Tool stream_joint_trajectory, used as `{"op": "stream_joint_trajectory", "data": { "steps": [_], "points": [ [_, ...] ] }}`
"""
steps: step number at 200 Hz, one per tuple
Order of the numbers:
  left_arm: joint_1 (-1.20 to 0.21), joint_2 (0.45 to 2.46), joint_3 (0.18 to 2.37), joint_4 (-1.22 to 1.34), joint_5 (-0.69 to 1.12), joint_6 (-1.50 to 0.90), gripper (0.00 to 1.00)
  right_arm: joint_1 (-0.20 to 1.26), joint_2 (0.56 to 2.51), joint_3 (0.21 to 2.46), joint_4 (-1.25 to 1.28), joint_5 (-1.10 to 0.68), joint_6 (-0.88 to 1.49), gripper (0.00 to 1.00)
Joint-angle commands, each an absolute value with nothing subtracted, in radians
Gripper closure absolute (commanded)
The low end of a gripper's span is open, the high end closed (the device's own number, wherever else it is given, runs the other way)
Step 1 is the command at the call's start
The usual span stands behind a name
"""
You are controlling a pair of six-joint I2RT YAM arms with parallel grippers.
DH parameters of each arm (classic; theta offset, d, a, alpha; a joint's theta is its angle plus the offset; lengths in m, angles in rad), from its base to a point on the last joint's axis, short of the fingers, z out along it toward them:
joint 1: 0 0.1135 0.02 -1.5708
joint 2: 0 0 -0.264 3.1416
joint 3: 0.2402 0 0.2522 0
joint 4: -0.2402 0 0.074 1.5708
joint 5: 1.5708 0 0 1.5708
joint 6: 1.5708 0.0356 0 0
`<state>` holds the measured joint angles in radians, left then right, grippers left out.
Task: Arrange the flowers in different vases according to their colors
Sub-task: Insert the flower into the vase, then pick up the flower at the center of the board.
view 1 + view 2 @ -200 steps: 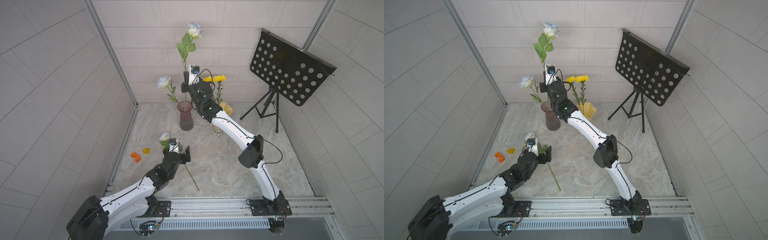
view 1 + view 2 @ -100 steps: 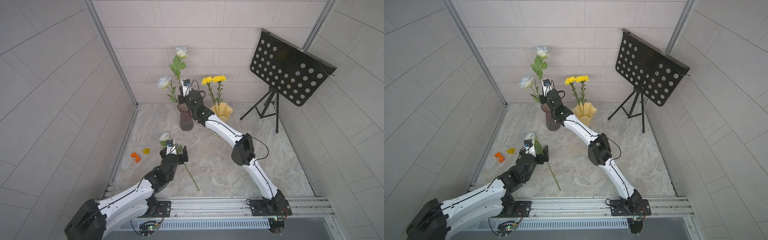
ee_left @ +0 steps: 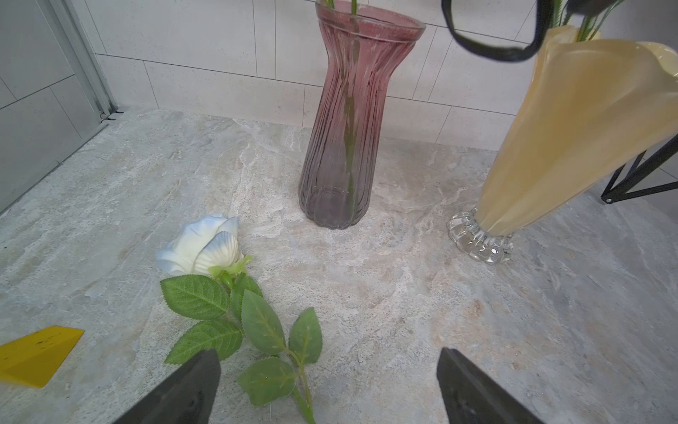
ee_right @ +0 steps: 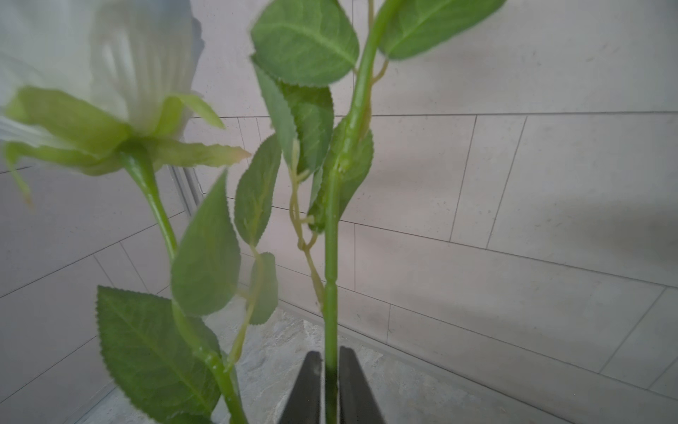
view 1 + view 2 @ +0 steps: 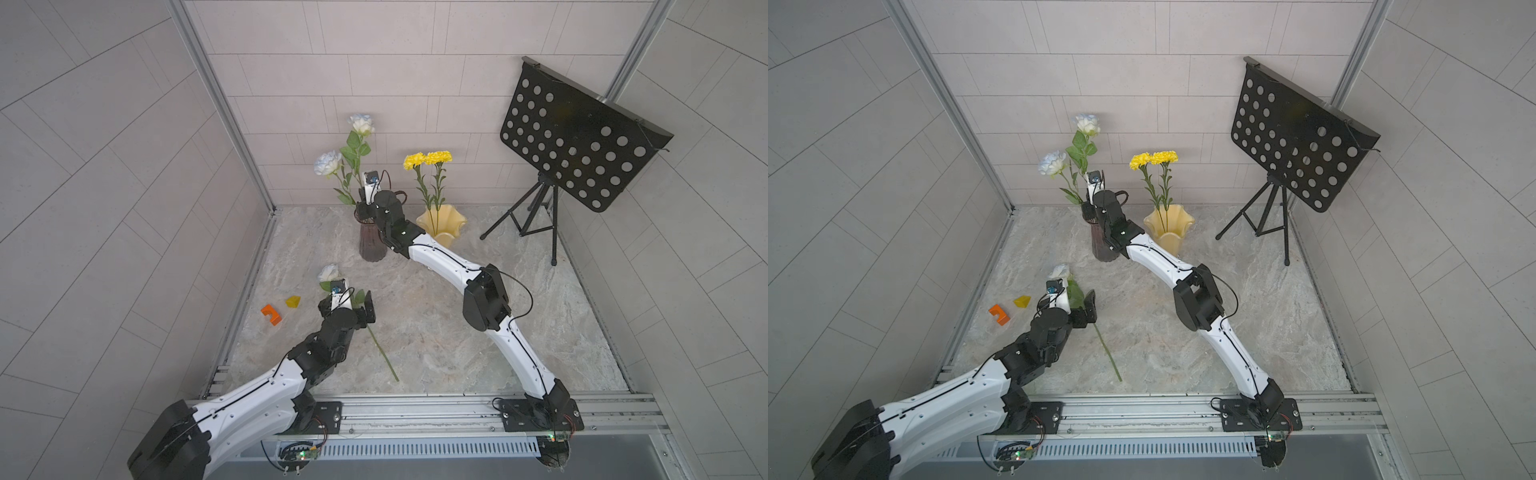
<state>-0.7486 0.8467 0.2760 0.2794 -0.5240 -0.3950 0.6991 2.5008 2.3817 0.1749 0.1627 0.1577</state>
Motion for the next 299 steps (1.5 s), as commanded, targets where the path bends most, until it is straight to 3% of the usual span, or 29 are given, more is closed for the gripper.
{"op": "stream_joint_trajectory", "data": {
  "steps": [1,29,82,143,182,226,299],
  "points": [
    [-0.75,0.822,0.275,0.272,-0.549,-0.402,0.0,0.695,2.395,2.349,0.2,0.172,0.185,0.69],
    [-0.75,0.801,0.268,0.264,-0.566,-0.411,0.0,0.696,2.323,2.273,0.199,0.17,0.196,0.58],
    [-0.735,0.717,0.25,0.212,-0.648,-0.453,0.0,0.716,2.112,2.057,0.223,0.168,0.189,0.57],
    [-0.427,0.584,0.189,0.1,-0.46,-0.671,0.0,0.779,1.773,1.715,0.025,0.129,0.261,0.57],
    [-0.412,0.513,0.179,0.019,-0.556,-0.734,0.0,0.868,1.622,1.402,-0.116,0.082,0.33,0.56],
    [-0.412,0.468,0.145,0.023,-0.548,-0.794,0.0,0.977,1.698,1.292,-0.33,0.122,0.338,0.55],
    [-0.412,0.445,0.164,-0.056,-0.601,-0.845,0.0,1.063,2.01,1.529,-0.518,0.065,0.372,0.5]
  ]
}}
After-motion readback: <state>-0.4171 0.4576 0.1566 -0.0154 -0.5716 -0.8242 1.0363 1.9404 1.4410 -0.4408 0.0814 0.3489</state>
